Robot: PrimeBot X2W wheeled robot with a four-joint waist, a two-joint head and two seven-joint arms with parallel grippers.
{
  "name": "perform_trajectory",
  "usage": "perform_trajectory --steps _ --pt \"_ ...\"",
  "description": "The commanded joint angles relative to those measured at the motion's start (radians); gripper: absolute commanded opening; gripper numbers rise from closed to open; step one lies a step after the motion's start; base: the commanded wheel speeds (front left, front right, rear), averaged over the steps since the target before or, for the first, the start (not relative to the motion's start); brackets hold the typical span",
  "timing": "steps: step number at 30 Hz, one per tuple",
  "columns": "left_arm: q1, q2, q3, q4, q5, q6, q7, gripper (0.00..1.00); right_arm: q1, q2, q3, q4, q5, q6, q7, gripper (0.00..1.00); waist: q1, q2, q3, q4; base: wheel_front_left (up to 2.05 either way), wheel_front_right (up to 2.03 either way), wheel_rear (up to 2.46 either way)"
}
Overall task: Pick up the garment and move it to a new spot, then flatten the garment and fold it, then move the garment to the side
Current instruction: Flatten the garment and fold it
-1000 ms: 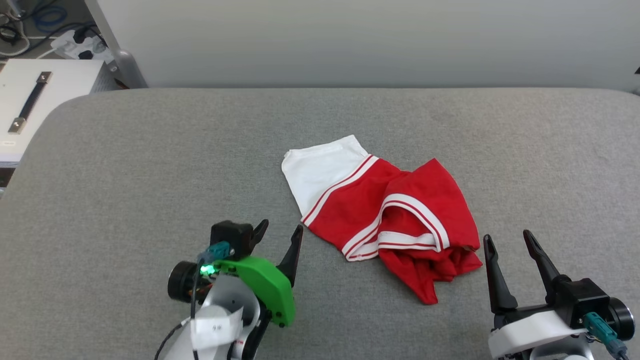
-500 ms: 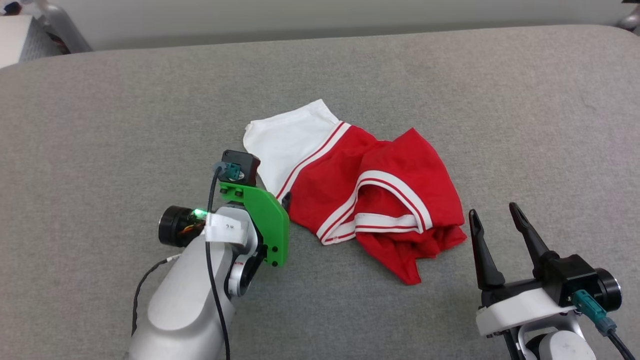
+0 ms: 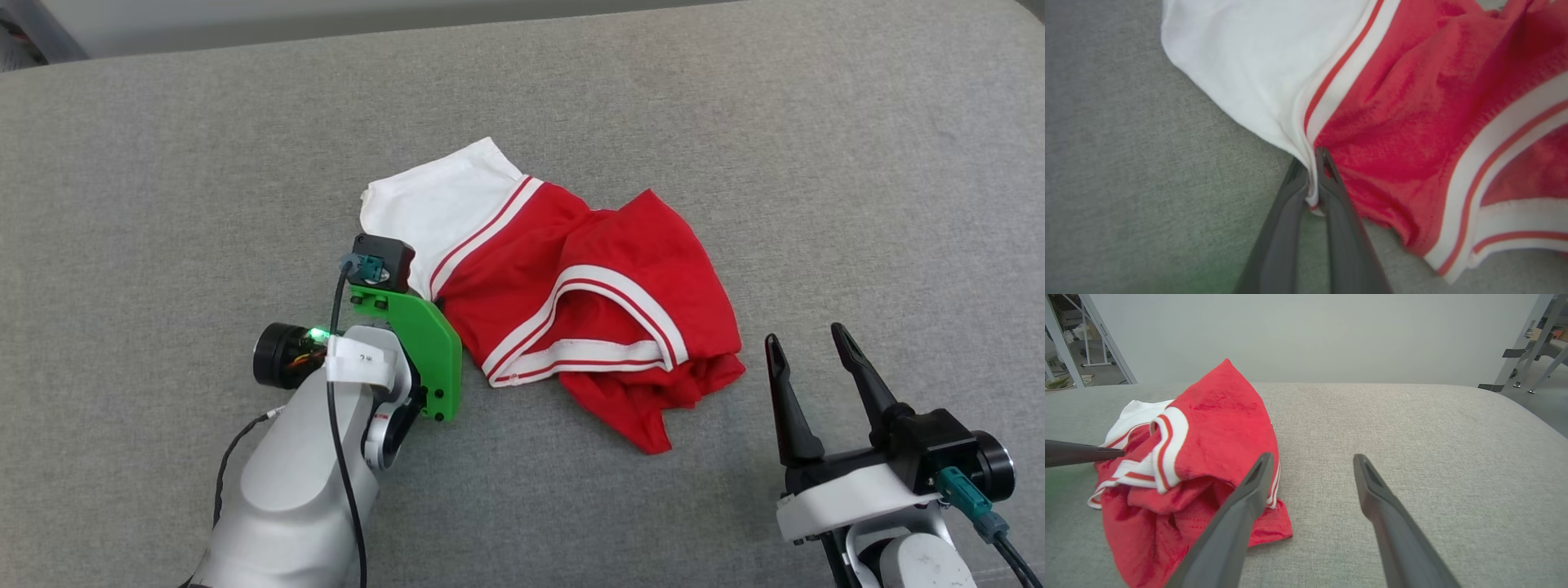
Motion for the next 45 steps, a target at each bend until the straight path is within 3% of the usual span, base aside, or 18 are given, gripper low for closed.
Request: perform_trajectory --steps 1,7,11,19,29,30,31,35,45 --pt "0.006 -0.001 -0.001 0.026 -0.013 -0.004 -0.013 0.00 -0.014 0.001 0.000 0.000 -0.002 -0.001 -0.006 1.00 0.0000 -0.0001 -0.006 0.011 0.00 0.00 0.00" --pt "0.004 0.012 0.057 0.020 -0.044 0.003 -0.148 0.00 0.000 0.001 -0.004 0.010 -0.012 -0.001 -0.006 1.00 0.0000 -0.0001 -0.060 0.056 0.00 0.00 0.00" --pt "0.045 0.038 0.105 -0.017 -0.086 0.003 -0.183 0.00 0.017 0.001 -0.007 0.016 -0.012 -0.001 -0.006 1.00 0.0000 -0.0001 -0.102 0.091 0.00 0.00 0.00" --pt "0.224 0.109 0.170 -0.150 -0.144 0.026 -0.167 0.00 0.043 0.001 -0.018 0.024 -0.013 -0.001 -0.006 1.00 0.0000 -0.0001 -0.149 0.155 0.00 0.00 0.00" --pt "0.406 0.108 0.167 -0.191 -0.175 0.053 -0.144 0.00 0.045 0.001 -0.026 0.033 -0.012 -0.001 -0.006 1.00 0.0000 -0.0001 -0.171 0.190 0.00 0.00 0.00" --pt "0.407 0.107 0.162 -0.188 -0.171 0.050 -0.150 0.76 0.045 0.001 -0.026 0.034 -0.012 -0.001 -0.006 1.00 0.0000 -0.0001 -0.173 0.191 0.00 0.00 0.00" --pt "0.404 0.106 0.158 -0.183 -0.165 0.048 -0.164 1.00 0.045 0.001 -0.027 0.036 -0.012 -0.001 -0.006 1.00 0.0000 -0.0001 -0.176 0.193 0.00 0.00 0.00" --pt "0.377 0.111 0.147 -0.174 -0.127 0.043 -0.250 1.00 0.051 0.001 -0.029 0.042 -0.012 -0.001 -0.006 1.00 0.0000 -0.0001 -0.191 0.195 0.00 0.00 0.00" --pt "0.344 0.123 0.074 -0.236 -0.009 -0.036 -0.545 1.00 0.080 0.001 -0.049 0.040 -0.009 -0.001 -0.006 1.00 0.0000 -0.0001 -0.245 0.208 0.00 0.00 0.00"
